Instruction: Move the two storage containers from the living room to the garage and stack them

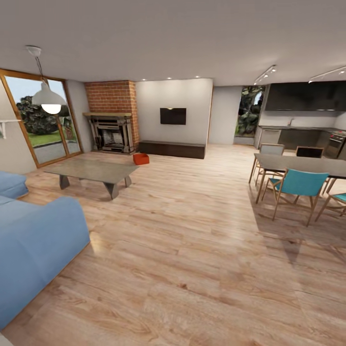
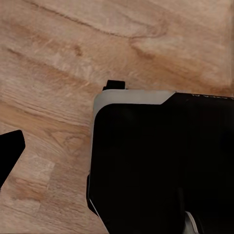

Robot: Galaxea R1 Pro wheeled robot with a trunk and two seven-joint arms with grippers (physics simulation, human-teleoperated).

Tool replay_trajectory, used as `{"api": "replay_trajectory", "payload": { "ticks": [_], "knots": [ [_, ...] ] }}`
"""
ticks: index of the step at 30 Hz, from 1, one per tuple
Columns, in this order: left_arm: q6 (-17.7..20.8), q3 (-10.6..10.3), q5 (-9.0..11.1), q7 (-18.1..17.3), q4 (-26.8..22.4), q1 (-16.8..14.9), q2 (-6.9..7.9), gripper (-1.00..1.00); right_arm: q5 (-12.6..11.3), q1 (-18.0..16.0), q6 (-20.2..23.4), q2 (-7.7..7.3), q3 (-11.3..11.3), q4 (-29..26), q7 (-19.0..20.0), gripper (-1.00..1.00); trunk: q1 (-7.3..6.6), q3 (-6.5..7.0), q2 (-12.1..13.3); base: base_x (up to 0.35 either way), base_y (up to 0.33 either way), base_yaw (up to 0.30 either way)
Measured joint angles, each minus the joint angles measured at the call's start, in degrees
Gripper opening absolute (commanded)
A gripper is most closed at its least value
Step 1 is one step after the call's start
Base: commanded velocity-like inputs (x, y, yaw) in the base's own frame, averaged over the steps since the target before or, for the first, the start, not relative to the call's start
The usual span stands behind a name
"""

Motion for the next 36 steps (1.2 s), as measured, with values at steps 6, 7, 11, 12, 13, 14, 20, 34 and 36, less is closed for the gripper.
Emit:
{"api": "replay_trajectory", "payload": {
  "ticks": [6,7,11,12,13,14,20,34,36],
  "knots": [
    [0.0,0.0,0.1,0.0,0.0,0.1,0.01,1.00,0.0,0.0,0.0,0.02,0.0,0.0,0.0,1.00,0.00,0.00,0.0,0.324,0.000,0.000],
    [0.0,0.0,0.0,0.0,0.0,0.2,0.02,1.00,0.0,0.0,0.0,0.01,0.0,0.0,0.0,1.00,0.00,0.00,0.0,0.324,0.000,0.000],
    [-0.1,0.0,-0.2,0.0,0.0,1.2,0.05,1.00,0.1,0.0,0.0,0.03,0.0,0.0,0.0,1.00,0.00,0.00,0.0,0.324,0.000,0.000],
    [-0.1,0.0,-0.2,0.0,0.0,1.5,0.02,1.00,0.1,0.0,0.0,0.03,0.0,0.0,0.0,1.00,0.00,0.00,0.0,0.324,0.000,0.000],
    [-0.1,0.0,-0.3,0.0,0.0,1.6,-0.01,1.00,0.0,0.0,0.0,0.03,0.0,0.0,0.0,1.00,0.00,0.00,0.0,0.324,0.000,0.000],
    [-0.1,0.0,-0.4,0.0,0.0,1.7,-0.09,1.00,0.0,0.0,0.0,0.04,0.0,0.0,0.0,1.00,0.00,0.00,0.0,0.324,0.000,0.000],
    [-0.1,0.0,-0.4,0.0,0.0,1.9,-0.16,1.00,0.1,0.0,0.0,0.04,0.0,0.0,0.0,1.00,0.00,0.00,0.0,0.324,0.000,0.000],
    [-0.1,0.0,-0.5,0.0,0.0,2.0,-0.31,1.00,0.1,0.0,0.0,0.04,0.0,0.0,0.0,1.00,0.00,0.00,0.0,0.324,0.000,0.000],
    [-0.1,-0.1,-0.6,0.0,0.0,2.0,-0.32,1.00,0.1,0.0,0.0,0.04,0.0,0.0,0.0,1.00,0.00,0.00,0.0,0.325,0.000,0.000]
  ]
}}
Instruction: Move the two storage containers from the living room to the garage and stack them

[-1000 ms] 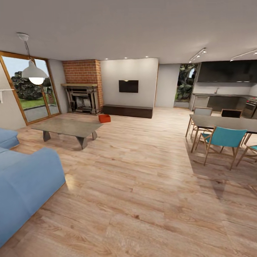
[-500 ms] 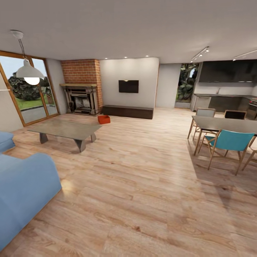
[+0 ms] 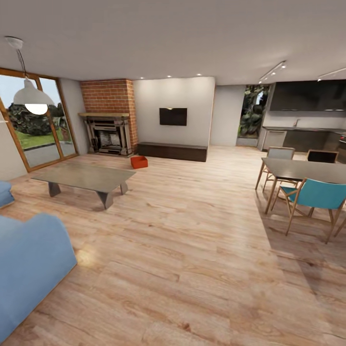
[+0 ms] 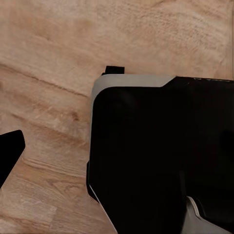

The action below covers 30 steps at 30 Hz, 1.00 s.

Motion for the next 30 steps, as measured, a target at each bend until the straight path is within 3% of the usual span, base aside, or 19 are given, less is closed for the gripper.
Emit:
{"api": "replay_trajectory", "payload": {
  "ticks": [30],
  "knots": [
    [-3.0,0.0,0.2,0.0,-0.1,0.3,0.18,1.00,0.0,0.0,0.0,0.00,0.0,0.0,0.0,1.00,0.00,0.00,0.0,0.325,0.000,0.000]
  ]
}}
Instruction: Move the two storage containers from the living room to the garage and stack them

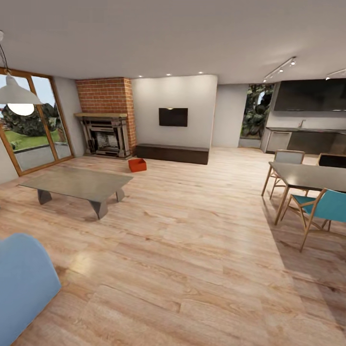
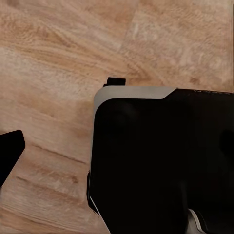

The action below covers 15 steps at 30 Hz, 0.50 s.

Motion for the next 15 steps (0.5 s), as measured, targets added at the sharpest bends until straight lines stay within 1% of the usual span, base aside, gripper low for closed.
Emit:
{"api": "replay_trajectory", "payload": {
  "ticks": [15],
  "knots": [
    [0.2,0.0,0.0,0.0,0.0,0.0,0.00,1.00,0.0,0.0,0.0,0.00,0.0,0.0,0.0,1.00,0.00,0.00,0.0,0.326,0.000,0.000]
  ]
}}
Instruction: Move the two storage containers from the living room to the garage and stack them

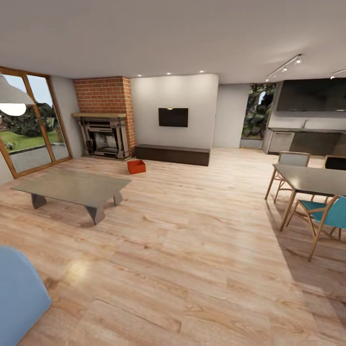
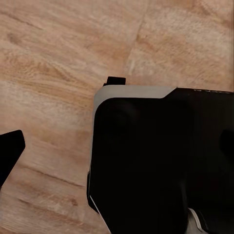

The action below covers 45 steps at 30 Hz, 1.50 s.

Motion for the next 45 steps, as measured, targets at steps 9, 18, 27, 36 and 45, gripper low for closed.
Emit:
{"api": "replay_trajectory", "payload": {
  "ticks": [9,18,27,36,45],
  "knots": [
    [0.1,0.0,0.0,0.0,0.0,0.0,-0.08,1.00,0.0,0.0,0.0,0.00,0.0,0.0,0.0,1.00,0.00,0.00,0.0,0.326,0.000,0.000],
    [0.1,0.0,0.0,0.0,0.0,0.0,-0.09,1.00,0.0,0.0,0.0,0.00,0.0,0.0,0.0,1.00,0.00,0.00,0.0,0.326,0.000,0.000],
    [0.1,0.0,0.0,0.0,0.0,0.0,-0.09,1.00,0.0,0.0,0.1,0.00,0.0,0.0,0.0,1.00,0.00,0.00,0.0,0.326,0.000,0.000],
    [0.1,0.0,0.0,0.0,0.0,0.0,-0.09,1.00,0.0,0.0,0.0,0.00,0.0,0.0,0.0,1.00,0.00,0.00,0.0,0.326,0.000,0.000],
    [0.2,0.0,-0.1,0.0,0.0,0.0,-0.10,1.00,0.0,0.0,0.0,0.00,0.0,0.0,0.0,1.00,0.00,0.00,0.0,0.326,0.000,0.000]
  ]
}}
